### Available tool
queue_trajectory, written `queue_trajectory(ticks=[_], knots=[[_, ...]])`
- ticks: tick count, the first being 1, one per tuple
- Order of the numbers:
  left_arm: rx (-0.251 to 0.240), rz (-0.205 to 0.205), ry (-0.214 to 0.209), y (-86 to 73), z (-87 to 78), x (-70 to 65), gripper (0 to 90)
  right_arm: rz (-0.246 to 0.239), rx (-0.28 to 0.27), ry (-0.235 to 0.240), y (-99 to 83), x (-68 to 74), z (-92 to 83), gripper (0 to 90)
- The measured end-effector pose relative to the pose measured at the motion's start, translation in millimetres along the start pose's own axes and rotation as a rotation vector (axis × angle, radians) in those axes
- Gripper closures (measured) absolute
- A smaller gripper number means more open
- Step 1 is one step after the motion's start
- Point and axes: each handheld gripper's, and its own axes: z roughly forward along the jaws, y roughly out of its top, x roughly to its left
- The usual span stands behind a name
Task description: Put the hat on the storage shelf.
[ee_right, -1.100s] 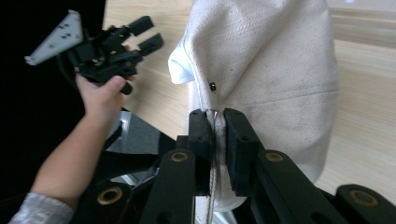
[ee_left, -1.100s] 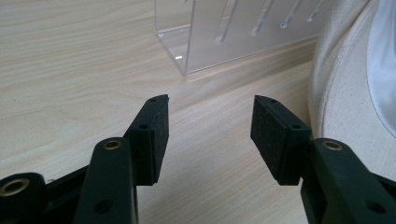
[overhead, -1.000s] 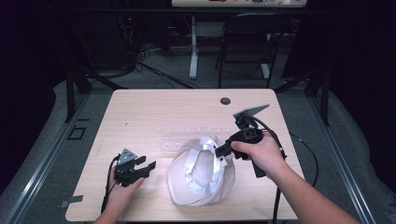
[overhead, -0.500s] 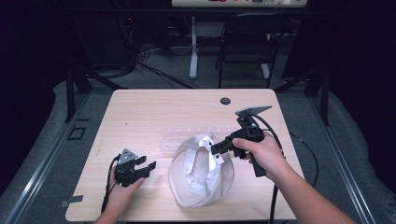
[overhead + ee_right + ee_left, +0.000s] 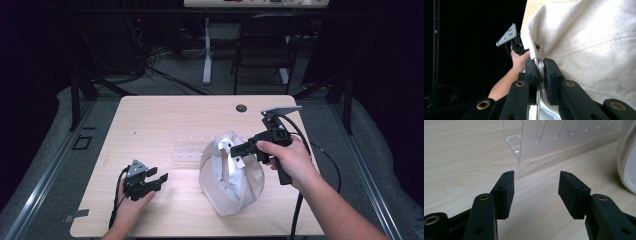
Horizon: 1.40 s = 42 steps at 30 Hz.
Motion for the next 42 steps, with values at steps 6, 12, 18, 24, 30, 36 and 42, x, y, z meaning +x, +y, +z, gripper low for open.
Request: queue_trajectory(ticks=[6,12,18,24,30,36,42], knots=[[-0.003,0.022,-0.004,0.4,0.3,-4.2,47.3,0.008,-0.043,0.015,2.4,0.2,-12.1,82.4],[-0.009,0.031,-0.013,1.6,-0.6,-8.9,47.2,0.016,-0.086,0.053,8.4,-0.6,-23.3,82.4],[-0.022,0.061,-0.025,3.4,-3.0,-16.3,48.3,0.008,-0.12,0.106,15.4,4.3,-28.3,82.4],[-0.057,0.075,-0.079,9.6,-6.8,-27.5,47.9,-0.003,-0.142,0.119,22.3,11.8,-29.7,82.4],[-0.093,0.131,-0.149,25.8,-11.4,-50.5,46.5,0.016,-0.181,0.13,33.0,14.9,-32.8,82.4],[-0.116,0.194,-0.148,43.5,-10.7,-72.6,45.3,0.027,-0.211,0.135,43.9,19.1,-35.4,82.4],[-0.126,0.223,-0.179,62.1,-2.5,-92.8,44.9,0.031,-0.233,0.128,52.7,23.6,-36.9,82.4]])
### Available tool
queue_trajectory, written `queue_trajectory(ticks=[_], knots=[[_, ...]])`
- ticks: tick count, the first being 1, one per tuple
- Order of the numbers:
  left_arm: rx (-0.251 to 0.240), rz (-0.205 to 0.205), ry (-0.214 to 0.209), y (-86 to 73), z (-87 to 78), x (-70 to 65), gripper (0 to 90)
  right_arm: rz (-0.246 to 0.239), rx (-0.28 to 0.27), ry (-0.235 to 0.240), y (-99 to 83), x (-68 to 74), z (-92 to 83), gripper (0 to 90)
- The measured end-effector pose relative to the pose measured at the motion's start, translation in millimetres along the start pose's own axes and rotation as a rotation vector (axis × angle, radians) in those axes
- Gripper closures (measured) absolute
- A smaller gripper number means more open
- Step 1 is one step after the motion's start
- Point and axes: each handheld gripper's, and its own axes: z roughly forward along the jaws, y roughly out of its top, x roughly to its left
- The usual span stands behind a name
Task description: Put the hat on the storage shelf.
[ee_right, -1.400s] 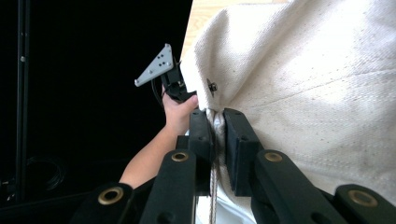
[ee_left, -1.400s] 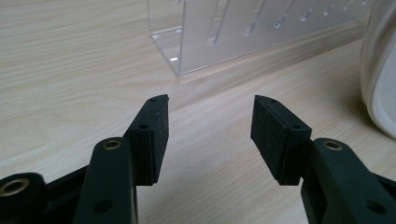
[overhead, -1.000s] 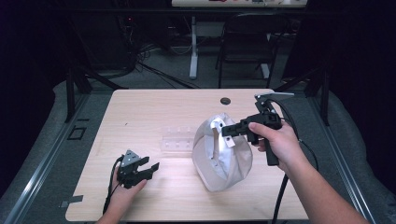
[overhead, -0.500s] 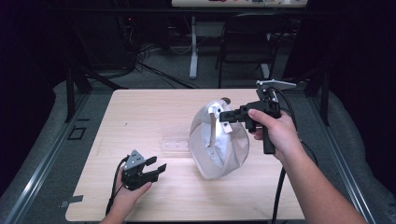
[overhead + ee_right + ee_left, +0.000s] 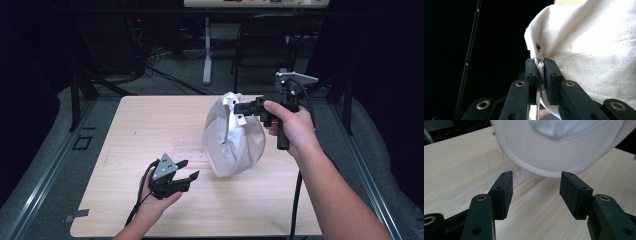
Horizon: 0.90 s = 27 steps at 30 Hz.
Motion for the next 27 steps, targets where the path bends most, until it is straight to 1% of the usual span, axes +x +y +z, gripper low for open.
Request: queue_trajectory(ticks=[7,9,11,13,15,18,20,22,23,24,25,26,27], knots=[[0.006,0.033,-0.034,18.7,15.0,-14.9,45.0,0.01,-0.026,-0.001,9.1,0.1,1.2,82.4],[-0.001,0.037,-0.049,22.5,18.7,-18.7,44.3,0.018,-0.034,0.0,11.4,-0.1,1.3,82.4],[0.002,0.055,-0.063,26.2,22.9,-22.8,42.6,0.025,-0.044,0.002,13.6,-0.5,1.3,82.4],[0.011,0.077,-0.054,30.1,27.9,-28.0,41.6,0.029,-0.054,0.001,15.6,-0.3,1.1,82.4],[0.016,0.09,-0.05,34.5,33.6,-33.1,41.0,0.032,-0.066,0.004,17.5,-0.5,1.6,82.4],[0.028,0.112,-0.046,38.9,40.6,-39.0,41.0,0.033,-0.075,-0.008,19.8,-0.8,1.6,82.4],[0.037,0.128,-0.036,40.8,46.4,-42.5,41.0,0.036,-0.087,-0.008,20.2,-0.6,1.8,82.4],[0.052,0.136,-0.012,42.2,52.9,-45.2,41.2,0.039,-0.091,-0.01,20.5,1.3,1.4,82.4],[0.067,0.142,0.008,43.2,56.6,-46.2,44.0,0.036,-0.093,-0.01,20.7,3.2,0.9,82.4],[0.08,0.141,0.028,43.7,58.8,-46.9,44.0,0.036,-0.093,-0.01,20.7,3.2,0.9,82.4],[0.1,0.149,0.063,44.1,61.2,-47.4,48.9,0.034,-0.092,-0.009,20.7,3.7,0.6,82.4],[0.114,0.154,0.08,44.3,63.0,-46.9,54.5,0.034,-0.094,-0.008,20.7,4.6,0.4,82.4],[0.122,0.148,0.086,44.2,64.0,-46.1,57.8,0.037,-0.097,-0.005,20.6,5.5,0.4,82.4]])
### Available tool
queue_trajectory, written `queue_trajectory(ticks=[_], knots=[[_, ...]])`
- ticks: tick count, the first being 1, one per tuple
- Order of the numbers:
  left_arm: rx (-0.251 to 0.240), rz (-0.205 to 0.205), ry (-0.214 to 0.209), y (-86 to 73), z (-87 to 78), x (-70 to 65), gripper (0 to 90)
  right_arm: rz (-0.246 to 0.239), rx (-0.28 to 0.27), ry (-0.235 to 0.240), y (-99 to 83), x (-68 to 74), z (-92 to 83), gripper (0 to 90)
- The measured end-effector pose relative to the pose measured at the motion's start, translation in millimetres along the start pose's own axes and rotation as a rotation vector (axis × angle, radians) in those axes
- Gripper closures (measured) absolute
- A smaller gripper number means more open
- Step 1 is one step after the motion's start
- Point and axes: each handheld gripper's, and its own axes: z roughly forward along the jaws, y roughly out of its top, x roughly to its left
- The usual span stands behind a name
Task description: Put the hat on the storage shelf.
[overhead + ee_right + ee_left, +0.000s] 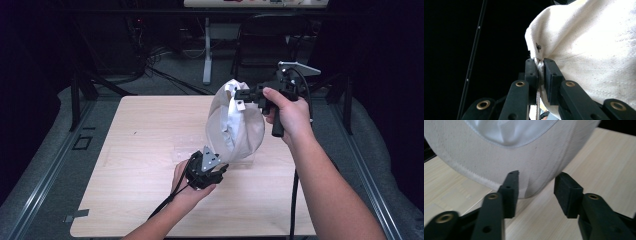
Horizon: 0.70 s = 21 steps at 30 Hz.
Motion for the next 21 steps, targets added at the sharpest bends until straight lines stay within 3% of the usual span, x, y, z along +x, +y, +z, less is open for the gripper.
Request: queue_trajectory(ticks=[3,12,21], knots=[[0.01,0.007,0.017,-0.9,-0.1,2.7,67.0,-0.007,0.003,-0.006,-1.3,1.1,0.4,82.4],[0.016,0.017,0.033,-3.4,-5.9,17.8,81.0,-0.027,0.015,0.0,-6.0,6.2,8.6,82.2],[-0.022,-0.063,0.002,-6.1,-8.4,38.4,85.1,-0.046,0.043,0.004,-12.7,3.1,22.5,82.3]])
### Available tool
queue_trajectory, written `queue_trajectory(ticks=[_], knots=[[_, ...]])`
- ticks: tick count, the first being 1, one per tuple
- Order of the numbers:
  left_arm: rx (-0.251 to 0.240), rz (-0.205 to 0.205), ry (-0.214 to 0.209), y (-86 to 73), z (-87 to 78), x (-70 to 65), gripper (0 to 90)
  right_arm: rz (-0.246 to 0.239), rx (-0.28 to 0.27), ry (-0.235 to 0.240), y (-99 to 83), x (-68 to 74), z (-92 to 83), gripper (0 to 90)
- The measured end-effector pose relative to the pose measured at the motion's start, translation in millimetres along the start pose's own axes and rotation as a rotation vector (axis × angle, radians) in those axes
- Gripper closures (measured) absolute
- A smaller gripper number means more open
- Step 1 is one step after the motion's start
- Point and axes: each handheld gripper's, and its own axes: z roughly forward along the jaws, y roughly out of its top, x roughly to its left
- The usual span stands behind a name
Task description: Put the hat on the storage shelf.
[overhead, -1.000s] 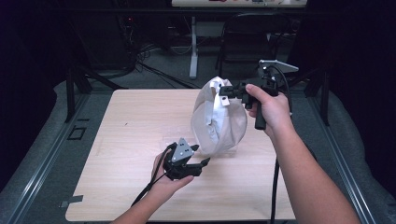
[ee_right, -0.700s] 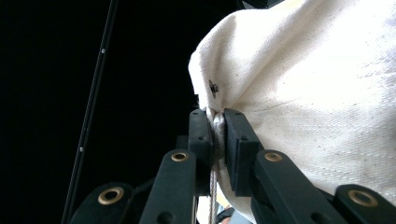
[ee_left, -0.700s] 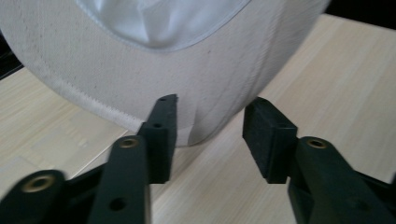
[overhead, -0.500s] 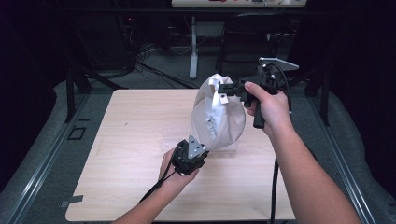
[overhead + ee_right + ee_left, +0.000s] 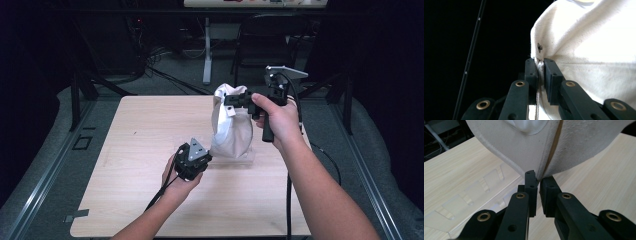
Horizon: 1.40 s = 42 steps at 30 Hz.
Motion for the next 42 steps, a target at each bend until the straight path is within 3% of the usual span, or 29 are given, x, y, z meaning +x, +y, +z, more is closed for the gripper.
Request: queue_trajectory(ticks=[3,13,21,31,36,39,42], knots=[[-0.012,-0.021,-0.02,-0.4,0.0,5.4,85.4,0.007,0.005,0.006,-1.3,-5.3,5.1,82.2],[-0.003,-0.059,-0.028,-11.4,9.1,13.2,85.6,0.027,0.022,0.001,-4.9,-27.5,19.0,82.2],[0.0,-0.09,-0.073,-20.3,15.3,21.4,85.6,0.043,0.029,-0.003,-6.0,-35.9,27.6,82.2],[0.012,-0.116,-0.015,-28.1,13.4,15.8,85.9,0.04,0.052,0.002,-8.9,-36.2,40.0,82.2],[0.097,-0.112,-0.018,-30.5,22.7,13.5,86.3,0.044,0.054,-0.008,-9.9,-41.3,41.0,82.2],[0.119,-0.148,-0.04,-31.1,24.5,18.1,86.4,0.05,0.051,-0.013,-10.4,-46.5,40.9,82.3],[0.171,-0.141,-0.035,-32.5,28.2,19.8,86.4,0.057,0.044,-0.026,-9.8,-50.9,40.5,82.3]])
